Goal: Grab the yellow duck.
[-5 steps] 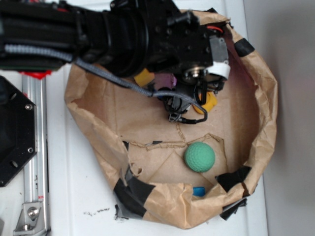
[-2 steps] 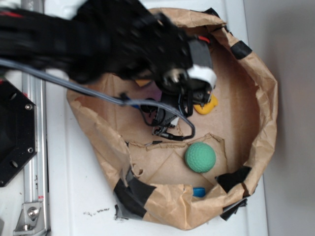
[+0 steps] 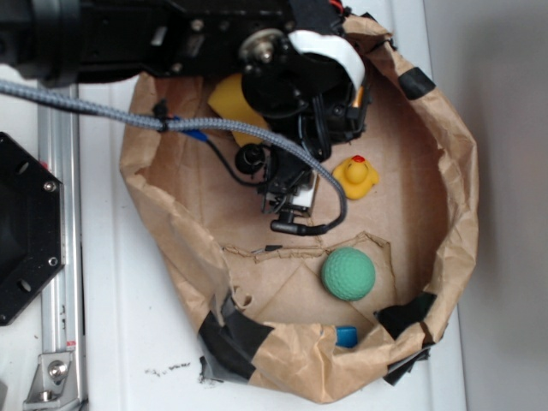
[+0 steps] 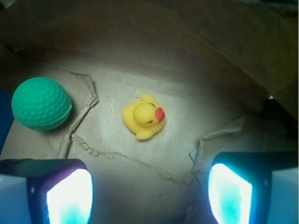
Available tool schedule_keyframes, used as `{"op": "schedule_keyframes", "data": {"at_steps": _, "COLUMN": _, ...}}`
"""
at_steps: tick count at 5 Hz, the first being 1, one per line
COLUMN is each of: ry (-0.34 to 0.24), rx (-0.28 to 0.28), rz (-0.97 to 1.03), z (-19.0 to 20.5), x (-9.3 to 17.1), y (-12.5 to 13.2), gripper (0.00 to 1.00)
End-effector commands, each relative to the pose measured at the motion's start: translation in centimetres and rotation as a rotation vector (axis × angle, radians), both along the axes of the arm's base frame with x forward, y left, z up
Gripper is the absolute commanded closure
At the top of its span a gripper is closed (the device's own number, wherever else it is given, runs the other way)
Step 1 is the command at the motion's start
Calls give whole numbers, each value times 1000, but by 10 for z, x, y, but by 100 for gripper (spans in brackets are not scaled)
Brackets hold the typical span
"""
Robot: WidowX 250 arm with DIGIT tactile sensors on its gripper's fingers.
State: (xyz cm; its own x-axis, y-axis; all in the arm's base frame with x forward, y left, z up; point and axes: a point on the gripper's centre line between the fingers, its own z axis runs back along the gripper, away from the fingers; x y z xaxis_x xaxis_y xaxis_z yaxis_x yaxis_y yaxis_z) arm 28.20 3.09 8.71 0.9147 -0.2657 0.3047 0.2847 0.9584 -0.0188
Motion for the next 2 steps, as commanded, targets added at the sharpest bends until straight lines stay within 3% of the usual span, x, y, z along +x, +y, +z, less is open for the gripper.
{"op": "schedule_keyframes", "data": {"at_steps": 1, "ry": -60, "rx": 82, "rz": 69, "z": -11, "x": 35, "y": -3, "gripper": 0}}
{"op": "schedule_keyframes", "data": {"at_steps": 2, "ry": -10, "rx": 96, "rz": 74, "z": -34, "x": 45, "y": 4, "gripper": 0}}
